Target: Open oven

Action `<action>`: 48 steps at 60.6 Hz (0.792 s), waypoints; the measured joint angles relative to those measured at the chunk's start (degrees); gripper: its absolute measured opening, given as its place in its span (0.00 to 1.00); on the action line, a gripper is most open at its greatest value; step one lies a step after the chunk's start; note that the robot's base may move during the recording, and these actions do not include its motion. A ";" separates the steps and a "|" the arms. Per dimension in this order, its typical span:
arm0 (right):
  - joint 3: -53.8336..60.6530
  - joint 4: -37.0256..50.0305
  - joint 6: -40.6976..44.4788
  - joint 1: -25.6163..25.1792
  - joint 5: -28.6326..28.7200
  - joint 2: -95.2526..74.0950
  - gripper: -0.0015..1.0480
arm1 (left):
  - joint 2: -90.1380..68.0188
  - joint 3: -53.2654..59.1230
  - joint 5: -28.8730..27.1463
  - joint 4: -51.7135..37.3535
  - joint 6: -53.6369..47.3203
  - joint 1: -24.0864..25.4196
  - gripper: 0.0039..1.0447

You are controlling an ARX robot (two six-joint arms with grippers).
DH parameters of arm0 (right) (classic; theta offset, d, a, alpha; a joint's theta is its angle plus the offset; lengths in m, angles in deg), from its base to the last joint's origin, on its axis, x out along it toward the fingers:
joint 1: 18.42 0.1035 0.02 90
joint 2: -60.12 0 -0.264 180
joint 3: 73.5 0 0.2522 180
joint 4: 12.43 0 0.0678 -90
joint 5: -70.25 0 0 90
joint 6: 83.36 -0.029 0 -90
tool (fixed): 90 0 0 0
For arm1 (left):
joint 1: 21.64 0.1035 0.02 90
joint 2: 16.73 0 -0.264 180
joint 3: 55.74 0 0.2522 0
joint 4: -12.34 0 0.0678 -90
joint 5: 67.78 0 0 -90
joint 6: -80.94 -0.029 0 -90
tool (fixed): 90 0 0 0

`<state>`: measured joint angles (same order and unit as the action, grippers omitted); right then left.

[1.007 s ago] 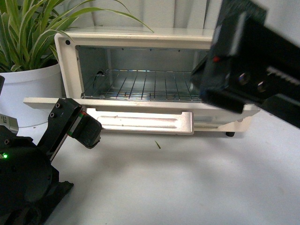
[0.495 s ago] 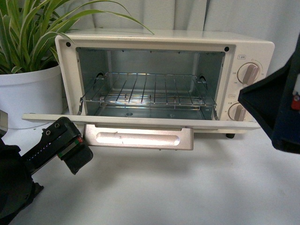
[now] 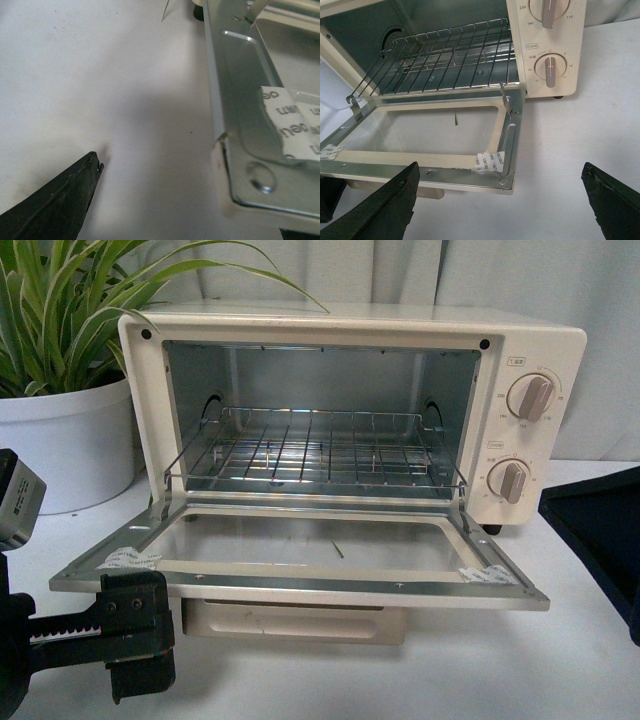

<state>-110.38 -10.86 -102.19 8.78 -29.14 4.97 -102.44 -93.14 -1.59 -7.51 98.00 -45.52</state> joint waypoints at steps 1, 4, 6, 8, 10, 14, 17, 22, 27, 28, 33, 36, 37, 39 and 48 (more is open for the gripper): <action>0.04 0.00 0.00 -0.11 0.09 0.00 0.91 | 0.07 0.13 -0.22 -0.20 -0.28 -0.13 0.94; 0.22 0.00 -0.02 -0.37 0.24 0.07 0.91 | 0.59 0.61 -0.74 -0.59 -3.02 -0.63 0.94; 0.33 0.00 -0.02 -0.59 0.31 0.11 0.91 | 0.94 0.94 -1.11 -0.81 -4.74 -0.87 0.94; 0.42 0.00 0.00 -0.77 0.46 0.22 0.91 | 1.20 1.38 -1.66 -1.44 -6.40 -1.18 0.94; 0.50 0.00 0.00 -0.94 0.52 0.33 0.91 | 1.40 1.68 -1.81 -1.86 -7.39 -1.40 0.94; 0.81 -0.02 0.02 -1.25 0.74 0.74 0.91 | 2.23 2.67 -1.75 -2.84 -10.49 -1.86 0.94; 1.07 -0.11 0.07 -1.44 0.92 1.18 0.91 | 3.10 3.52 -1.68 -3.45 -12.68 -2.10 0.94; 1.51 -0.42 0.15 -2.01 1.38 2.10 0.91 | 5.68 5.22 -1.49 -3.58 -15.87 -2.54 0.94; 2.43 -1.33 0.22 -2.89 1.95 3.98 0.91 | 9.20 7.28 -1.81 -3.63 -19.12 -3.65 0.94; 2.69 -1.64 0.24 -3.08 2.05 4.50 0.91 | 9.99 7.78 -2.25 -3.74 -20.00 -4.13 0.94; 3.87 -3.50 0.46 -3.74 3.06 7.37 0.91 | 13.38 9.66 -4.57 -5.44 -22.77 -6.71 0.94; 4.39 -4.57 0.55 -3.96 3.54 8.92 0.91 | 16.02 10.54 -4.96 -4.70 -23.39 -8.33 0.94; 4.63 -5.18 0.61 -4.07 3.80 9.75 0.91 | 16.57 10.71 -5.07 -4.37 -23.43 -8.63 0.94; 4.96 -6.21 0.66 -4.20 4.02 11.06 0.91 | 18.86 11.47 -5.51 -3.08 -23.78 -9.81 0.94; 5.51 -11.69 1.36 -4.28 5.01 18.36 0.91 | 29.51 14.95 -7.21 3.43 -24.06 -12.31 0.94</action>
<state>-104.87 -22.55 -100.83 4.49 -24.13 23.33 -72.93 -78.19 -8.81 -4.08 73.93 -57.83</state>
